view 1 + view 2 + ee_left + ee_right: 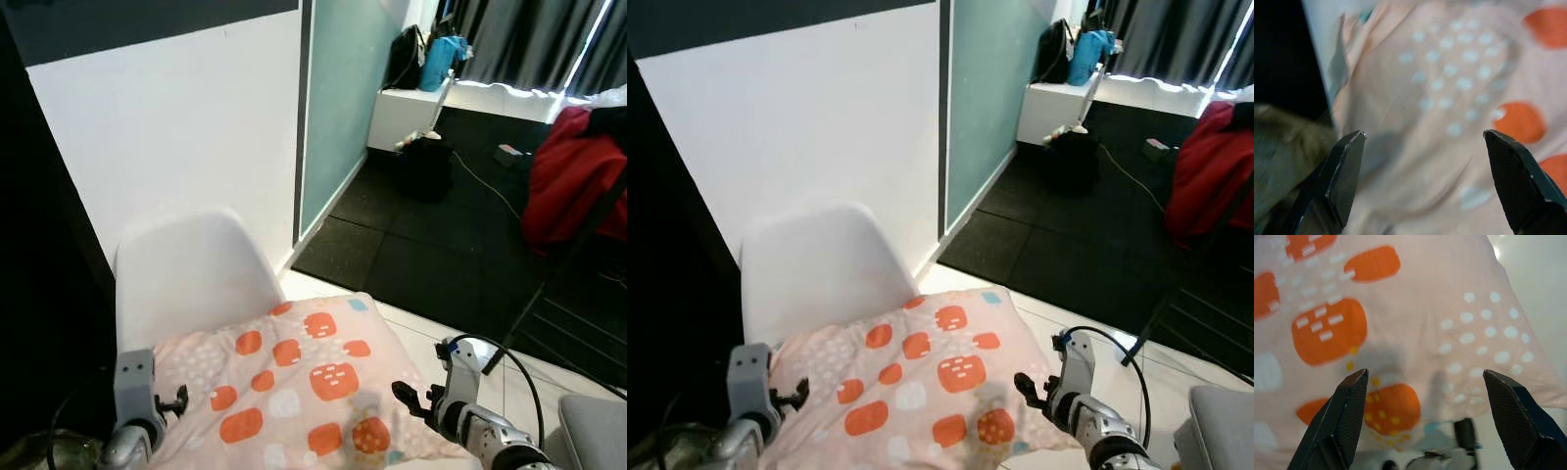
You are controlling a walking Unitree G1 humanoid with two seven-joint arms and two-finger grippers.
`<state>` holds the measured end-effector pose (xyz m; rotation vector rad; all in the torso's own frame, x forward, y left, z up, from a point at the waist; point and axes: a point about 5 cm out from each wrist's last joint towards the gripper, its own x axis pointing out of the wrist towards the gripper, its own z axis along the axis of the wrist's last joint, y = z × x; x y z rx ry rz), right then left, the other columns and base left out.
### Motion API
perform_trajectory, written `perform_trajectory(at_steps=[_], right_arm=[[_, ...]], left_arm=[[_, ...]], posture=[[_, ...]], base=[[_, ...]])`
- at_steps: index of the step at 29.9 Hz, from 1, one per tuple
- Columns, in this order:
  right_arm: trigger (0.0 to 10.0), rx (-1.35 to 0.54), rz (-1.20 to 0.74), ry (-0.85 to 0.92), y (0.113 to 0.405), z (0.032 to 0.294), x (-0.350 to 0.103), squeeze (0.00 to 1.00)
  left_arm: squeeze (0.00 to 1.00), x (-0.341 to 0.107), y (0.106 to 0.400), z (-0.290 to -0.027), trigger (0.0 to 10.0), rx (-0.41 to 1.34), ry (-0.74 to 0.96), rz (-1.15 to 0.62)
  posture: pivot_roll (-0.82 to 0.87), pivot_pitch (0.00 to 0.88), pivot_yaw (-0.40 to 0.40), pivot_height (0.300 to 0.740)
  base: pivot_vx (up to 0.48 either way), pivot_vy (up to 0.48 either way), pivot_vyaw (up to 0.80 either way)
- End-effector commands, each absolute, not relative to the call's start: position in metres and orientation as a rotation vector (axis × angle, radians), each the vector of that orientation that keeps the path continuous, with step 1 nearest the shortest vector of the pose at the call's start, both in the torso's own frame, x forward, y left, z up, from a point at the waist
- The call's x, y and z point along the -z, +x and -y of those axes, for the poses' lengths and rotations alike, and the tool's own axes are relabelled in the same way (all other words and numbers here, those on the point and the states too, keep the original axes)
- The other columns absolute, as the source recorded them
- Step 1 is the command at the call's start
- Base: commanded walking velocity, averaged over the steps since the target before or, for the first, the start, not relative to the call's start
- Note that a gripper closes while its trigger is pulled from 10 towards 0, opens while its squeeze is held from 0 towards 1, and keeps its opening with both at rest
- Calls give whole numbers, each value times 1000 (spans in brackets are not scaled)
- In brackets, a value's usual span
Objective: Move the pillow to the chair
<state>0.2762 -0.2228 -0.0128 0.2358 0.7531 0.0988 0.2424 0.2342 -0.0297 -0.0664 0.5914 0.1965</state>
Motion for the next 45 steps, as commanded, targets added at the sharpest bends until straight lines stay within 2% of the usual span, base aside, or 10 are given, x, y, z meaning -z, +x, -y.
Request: perform_trajectory(at_steps=[1,5,7,14,31,36,45], right_arm=[[10000,-82,-873,186,249,223,36,0],[10000,-92,-986,45,231,221,51,0],[10000,-85,-964,82,234,219,49,0],[10000,-67,-951,51,241,214,46,0],[10000,-21,-895,24,255,213,37,0],[10000,-1,-851,70,258,210,35,0],[10000,18,-821,103,261,208,33,0]], left_arm=[[0,44,232,-217,10000,-107,-52,-683],[0,53,225,-207,10000,-39,-5,-750],[0,53,226,-206,10000,-39,-10,-749],[0,57,227,-201,10000,-42,15,-815],[0,47,244,-199,10000,-66,-20,-777],[0,44,244,-209,10000,-100,-32,-756],[0,42,245,-213,10000,-117,-53,-728]], posture=[[-132,0,-64,715],[-131,0,-63,715],[-129,0,-63,715],[-128,0,-64,715],[-154,0,-55,715],[-154,0,-35,715],[-158,0,-27,715]], base=[[0,0,0],[0,0,0],[0,0,0],[0,0,0],[0,0,0],[0,0,0],[0,0,0]])
